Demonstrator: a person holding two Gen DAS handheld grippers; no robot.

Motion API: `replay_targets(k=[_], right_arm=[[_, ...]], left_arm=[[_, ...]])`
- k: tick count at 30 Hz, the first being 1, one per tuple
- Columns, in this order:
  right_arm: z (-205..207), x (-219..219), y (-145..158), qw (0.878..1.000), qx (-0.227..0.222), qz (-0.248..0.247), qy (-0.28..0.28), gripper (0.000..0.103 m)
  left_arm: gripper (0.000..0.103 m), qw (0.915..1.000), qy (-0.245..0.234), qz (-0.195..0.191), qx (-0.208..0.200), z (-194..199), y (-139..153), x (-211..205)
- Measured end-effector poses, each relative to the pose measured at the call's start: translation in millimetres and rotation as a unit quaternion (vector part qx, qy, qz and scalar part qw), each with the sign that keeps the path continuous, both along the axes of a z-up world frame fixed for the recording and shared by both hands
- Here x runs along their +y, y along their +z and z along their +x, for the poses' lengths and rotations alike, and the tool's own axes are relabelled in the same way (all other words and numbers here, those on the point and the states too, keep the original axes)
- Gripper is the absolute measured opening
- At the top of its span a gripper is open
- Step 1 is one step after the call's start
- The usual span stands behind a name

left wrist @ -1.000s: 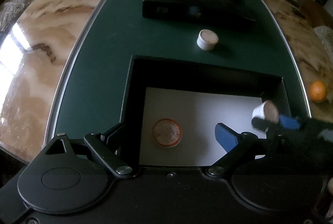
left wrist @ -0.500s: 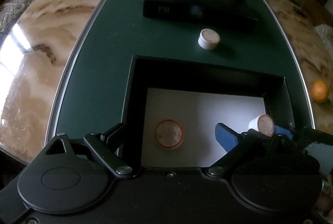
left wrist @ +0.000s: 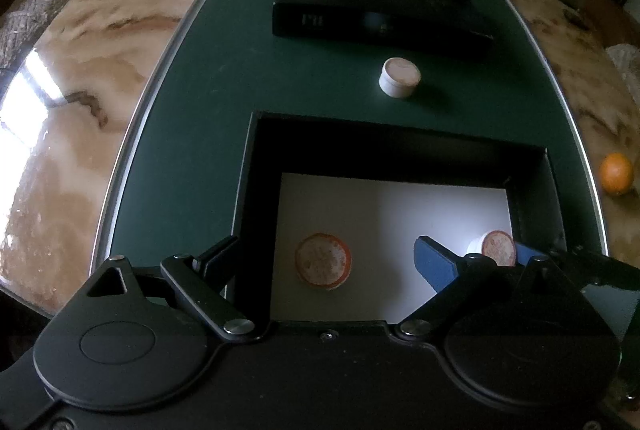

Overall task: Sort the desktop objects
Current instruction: 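Reach the left tool to the beige wooden-lid jar and grasp it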

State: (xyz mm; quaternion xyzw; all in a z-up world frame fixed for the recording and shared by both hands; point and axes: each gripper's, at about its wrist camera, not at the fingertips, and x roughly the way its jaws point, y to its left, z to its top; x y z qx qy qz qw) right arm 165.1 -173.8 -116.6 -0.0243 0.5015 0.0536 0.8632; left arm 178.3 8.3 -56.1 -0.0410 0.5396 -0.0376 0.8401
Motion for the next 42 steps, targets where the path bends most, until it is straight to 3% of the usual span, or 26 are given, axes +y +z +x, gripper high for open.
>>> replay_targets(k=[8,10,12,18,42], right_arm=[[-23,-29,21,0.998,-0.027,0.047,-0.031,0.056],[-28,-36,32,0.997,-0.036,0.058,-0.043,0.061],[-33,-42,41,0.996,-0.043,0.065,-0.052,0.064],[-42,-54,54,0.993,-0.054,0.080,-0.068,0.065],[-49,-70,44,0.989,-0.052,0.116,-0.078,0.065]], left_arm=[[0.096,0.9987,-0.016,0.031,-0.037,40,14,-26],[0.096,0.9980,-0.020,0.042,-0.042,59,12,-39],[0.096,0.9972,-0.016,0.051,-0.053,77,6,-51],[0.096,0.9983,-0.001,0.047,-0.034,128,-23,-77],[0.086,0.9970,0.022,0.066,-0.033,160,-62,-102]])
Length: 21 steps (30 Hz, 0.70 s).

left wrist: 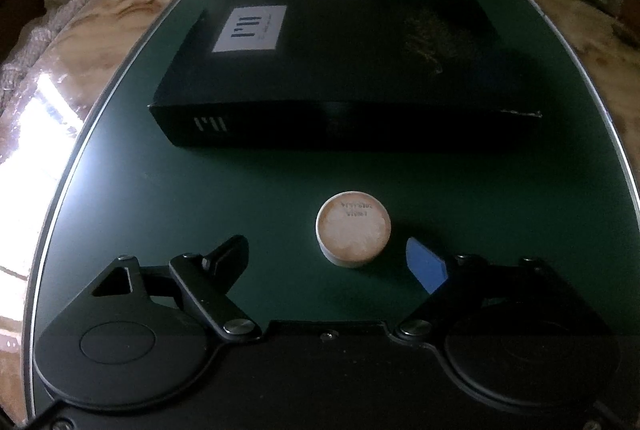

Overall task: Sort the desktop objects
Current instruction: 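Reach the left tool to the beige wooden-lid jar and grasp it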

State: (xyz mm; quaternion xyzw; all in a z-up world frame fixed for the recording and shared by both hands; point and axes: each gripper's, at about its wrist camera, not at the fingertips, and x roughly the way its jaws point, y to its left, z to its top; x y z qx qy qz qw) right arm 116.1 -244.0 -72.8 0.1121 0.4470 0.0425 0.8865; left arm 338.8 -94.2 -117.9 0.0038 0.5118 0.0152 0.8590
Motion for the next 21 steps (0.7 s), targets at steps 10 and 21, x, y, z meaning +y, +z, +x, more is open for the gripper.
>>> replay_targets(k=[10,21], right_arm=[[1,3,-4,1.000,0.005,0.000,0.003,0.065],[1,5,-5,1.000,0.005,-0.003,0.004,0.065]], left_arm=[[0.078,0.9999,-0.009,-0.005,0.008,7,-10,-2],[0.073,0.9997,-0.021,-0.008,0.009,10,-16,-4]])
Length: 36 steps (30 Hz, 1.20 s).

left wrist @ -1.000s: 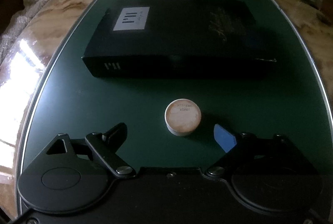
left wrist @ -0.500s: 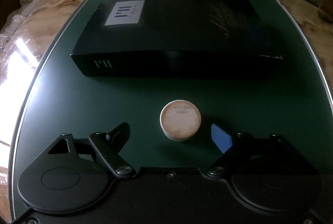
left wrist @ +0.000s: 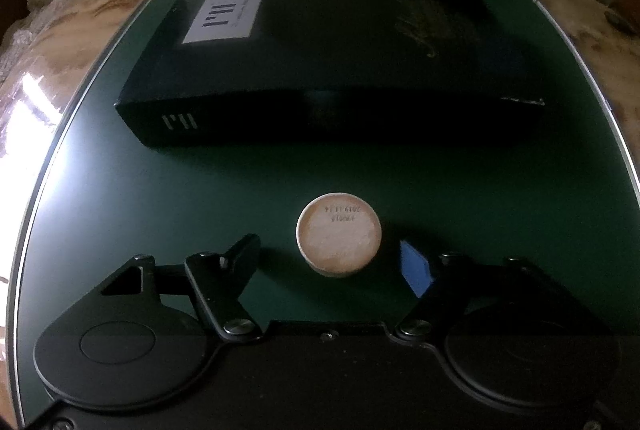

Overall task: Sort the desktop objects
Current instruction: 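Reach the left tool to the beige wooden-lid jar and grasp it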

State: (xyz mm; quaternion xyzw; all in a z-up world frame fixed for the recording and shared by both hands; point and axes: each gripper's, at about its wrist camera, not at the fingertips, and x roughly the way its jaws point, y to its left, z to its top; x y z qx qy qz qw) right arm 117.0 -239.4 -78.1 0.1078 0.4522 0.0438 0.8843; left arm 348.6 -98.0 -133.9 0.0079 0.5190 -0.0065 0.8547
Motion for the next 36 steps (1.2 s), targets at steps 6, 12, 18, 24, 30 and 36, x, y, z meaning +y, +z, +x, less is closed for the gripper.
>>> replay_targets(k=[6,12,18,24,30,36], right_arm=[[1,0,-3,1.000,0.002,-0.001,-0.002,0.065],[2,0,-5,1.000,0.005,-0.001,-0.003,0.065],[3,-1,-7,1.000,0.007,0.000,-0.004,0.065],[2,-2,-7,1.000,0.006,0.002,-0.005,0.065],[2,-3,-8,1.000,0.006,0.003,-0.006,0.065],[2,-4,-8,1.000,0.006,0.006,-0.009,0.065]], left_arm=[[0.067,1.0000,-0.007,-0.001,-0.002,0,1,-2],[0.061,0.9999,-0.015,0.003,-0.006,1,1,-4],[0.050,0.9995,-0.029,0.005,-0.011,0,2,-9],[0.041,0.9992,-0.037,0.007,-0.013,-1,3,-12],[0.041,0.9991,-0.039,0.008,-0.012,-2,3,-11],[0.041,0.9992,-0.036,0.012,-0.011,-3,4,-9]])
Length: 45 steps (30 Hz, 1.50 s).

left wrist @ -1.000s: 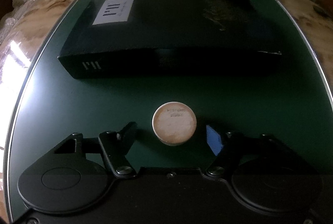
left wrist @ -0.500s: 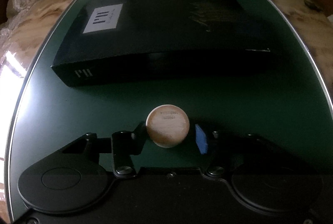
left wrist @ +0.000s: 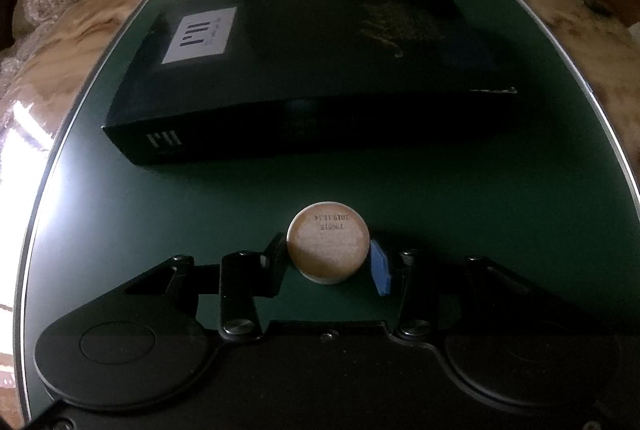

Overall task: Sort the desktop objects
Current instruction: 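Reach the left tool to the beige wooden-lid jar and grasp it, then lower the beige jar with the left tool into the tray and open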

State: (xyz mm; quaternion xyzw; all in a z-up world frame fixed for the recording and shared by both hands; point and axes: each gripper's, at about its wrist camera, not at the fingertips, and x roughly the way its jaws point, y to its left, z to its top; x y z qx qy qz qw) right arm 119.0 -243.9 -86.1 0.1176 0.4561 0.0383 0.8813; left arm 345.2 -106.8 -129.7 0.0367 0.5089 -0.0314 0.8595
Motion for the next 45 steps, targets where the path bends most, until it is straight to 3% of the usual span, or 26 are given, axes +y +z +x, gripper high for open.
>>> replay_targets(k=[11,25,34,45], right_arm=[[0,0,1,1.000,0.000,0.000,-0.002,0.065],[-3,0,5,1.000,-0.005,-0.006,-0.014,0.065],[-6,-1,7,1.000,-0.007,-0.006,-0.016,0.065],[-8,-2,8,1.000,-0.007,-0.006,-0.020,0.065]], left_arm=[[0.041,1.0000,0.000,-0.007,-0.005,-25,28,15],[0.041,0.9999,0.008,-0.011,0.001,-112,67,40],[0.041,0.9994,0.017,-0.023,0.018,-144,69,51],[0.041,0.9987,0.009,-0.006,0.050,-159,59,48]])
